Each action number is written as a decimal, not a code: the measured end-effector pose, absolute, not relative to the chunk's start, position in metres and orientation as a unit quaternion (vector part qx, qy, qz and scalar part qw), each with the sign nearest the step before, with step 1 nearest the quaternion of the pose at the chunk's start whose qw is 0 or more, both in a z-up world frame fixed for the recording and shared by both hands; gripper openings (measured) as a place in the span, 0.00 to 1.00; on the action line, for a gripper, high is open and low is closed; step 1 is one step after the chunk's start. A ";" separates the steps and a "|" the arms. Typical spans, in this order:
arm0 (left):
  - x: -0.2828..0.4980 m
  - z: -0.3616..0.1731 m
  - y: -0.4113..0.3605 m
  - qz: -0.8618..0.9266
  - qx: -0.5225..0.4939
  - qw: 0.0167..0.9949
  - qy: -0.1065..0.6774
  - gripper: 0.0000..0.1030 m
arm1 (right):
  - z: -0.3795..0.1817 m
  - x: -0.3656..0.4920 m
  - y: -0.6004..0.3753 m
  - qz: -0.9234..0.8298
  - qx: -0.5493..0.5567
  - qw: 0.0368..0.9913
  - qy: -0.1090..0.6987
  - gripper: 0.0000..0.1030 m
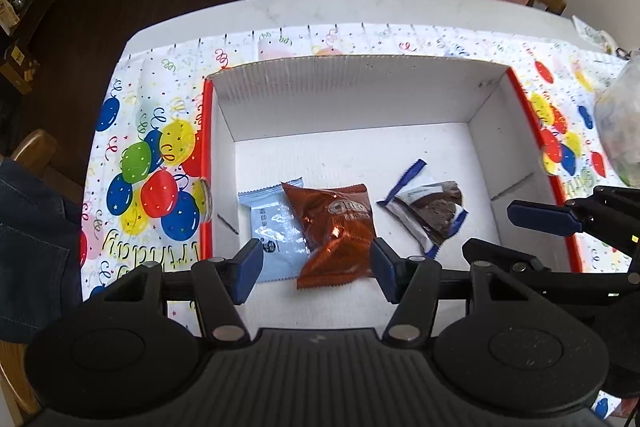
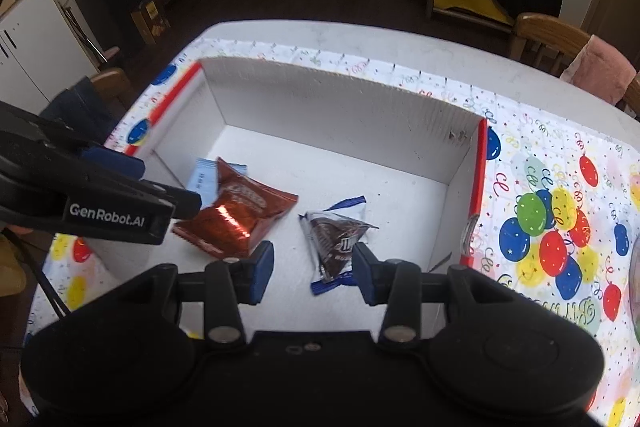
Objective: Organize snacks
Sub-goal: 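Open both tools to drop the Oreo bag and chocolate packet in the box, then withdraw both tools from the box toward the remaining snacks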
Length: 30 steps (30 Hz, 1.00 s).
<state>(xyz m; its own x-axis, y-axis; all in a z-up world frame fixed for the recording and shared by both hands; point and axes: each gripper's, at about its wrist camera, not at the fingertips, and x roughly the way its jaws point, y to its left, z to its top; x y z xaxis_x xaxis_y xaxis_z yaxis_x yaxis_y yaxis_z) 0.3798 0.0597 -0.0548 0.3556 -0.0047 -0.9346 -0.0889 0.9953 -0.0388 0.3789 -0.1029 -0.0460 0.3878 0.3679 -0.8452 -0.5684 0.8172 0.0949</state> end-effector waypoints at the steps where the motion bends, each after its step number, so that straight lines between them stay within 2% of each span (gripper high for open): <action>1: 0.375 -0.051 0.059 0.025 -0.041 0.825 0.563 0.56 | -0.042 0.375 -0.103 0.284 -0.105 0.828 0.471 0.41; 20: 0.280 -0.003 0.050 0.003 -0.045 0.876 0.479 0.56 | 0.002 0.296 -0.122 0.299 -0.058 0.855 0.420 0.44; 24: 0.257 0.002 0.049 0.000 -0.039 0.887 0.461 0.56 | 0.006 0.278 -0.125 0.302 -0.057 0.861 0.406 0.58; 30: 0.226 0.008 0.053 -0.006 -0.034 0.899 0.437 0.57 | 0.007 0.252 -0.133 0.304 -0.047 0.867 0.392 0.65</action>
<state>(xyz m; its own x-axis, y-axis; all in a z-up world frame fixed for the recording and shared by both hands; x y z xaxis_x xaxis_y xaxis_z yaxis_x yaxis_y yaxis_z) 0.2260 0.0526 0.0082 0.6182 -0.0405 -0.7850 -0.0195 0.9976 -0.0669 0.2516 -0.1328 0.0071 0.5080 0.4901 -0.7084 -0.5636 0.8110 0.1569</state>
